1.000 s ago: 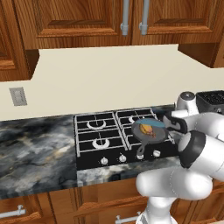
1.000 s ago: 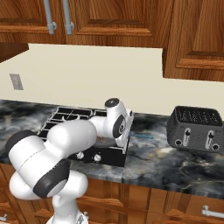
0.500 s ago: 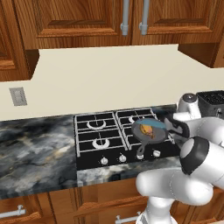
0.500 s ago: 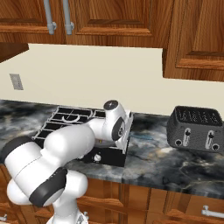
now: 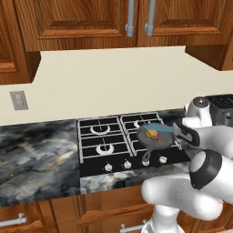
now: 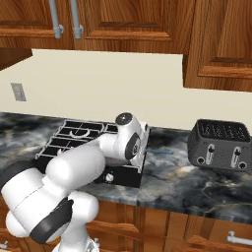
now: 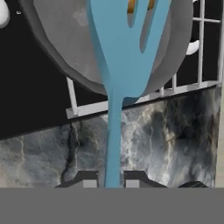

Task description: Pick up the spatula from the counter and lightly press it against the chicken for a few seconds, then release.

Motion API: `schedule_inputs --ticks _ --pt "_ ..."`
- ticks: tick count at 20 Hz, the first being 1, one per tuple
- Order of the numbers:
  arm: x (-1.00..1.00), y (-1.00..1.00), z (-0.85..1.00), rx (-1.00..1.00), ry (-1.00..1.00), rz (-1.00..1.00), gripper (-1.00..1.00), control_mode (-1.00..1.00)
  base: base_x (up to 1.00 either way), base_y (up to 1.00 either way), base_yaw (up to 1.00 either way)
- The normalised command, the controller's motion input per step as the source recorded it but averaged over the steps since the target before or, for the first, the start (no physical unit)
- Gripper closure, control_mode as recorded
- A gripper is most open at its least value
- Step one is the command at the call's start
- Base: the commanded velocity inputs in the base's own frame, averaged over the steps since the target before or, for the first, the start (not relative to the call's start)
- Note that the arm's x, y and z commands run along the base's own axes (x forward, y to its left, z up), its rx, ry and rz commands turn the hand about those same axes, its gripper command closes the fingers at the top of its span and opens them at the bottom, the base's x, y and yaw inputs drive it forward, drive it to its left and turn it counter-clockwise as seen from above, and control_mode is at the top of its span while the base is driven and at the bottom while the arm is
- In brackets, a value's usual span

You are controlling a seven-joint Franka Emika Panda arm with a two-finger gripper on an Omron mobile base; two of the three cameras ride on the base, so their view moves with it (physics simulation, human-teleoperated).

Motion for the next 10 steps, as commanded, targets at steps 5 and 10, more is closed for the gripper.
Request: schedule_inputs --ticks 5,10 --pt "-0.36 -0.17 0.74 0.0 -0.23 0.1 1.0 -1.0 0.0 0.0 0.0" --pt "-0.46 -0.05 0.53 0.0 -0.22 0.1 1.0 -1.0 0.0 0.0 0.0"
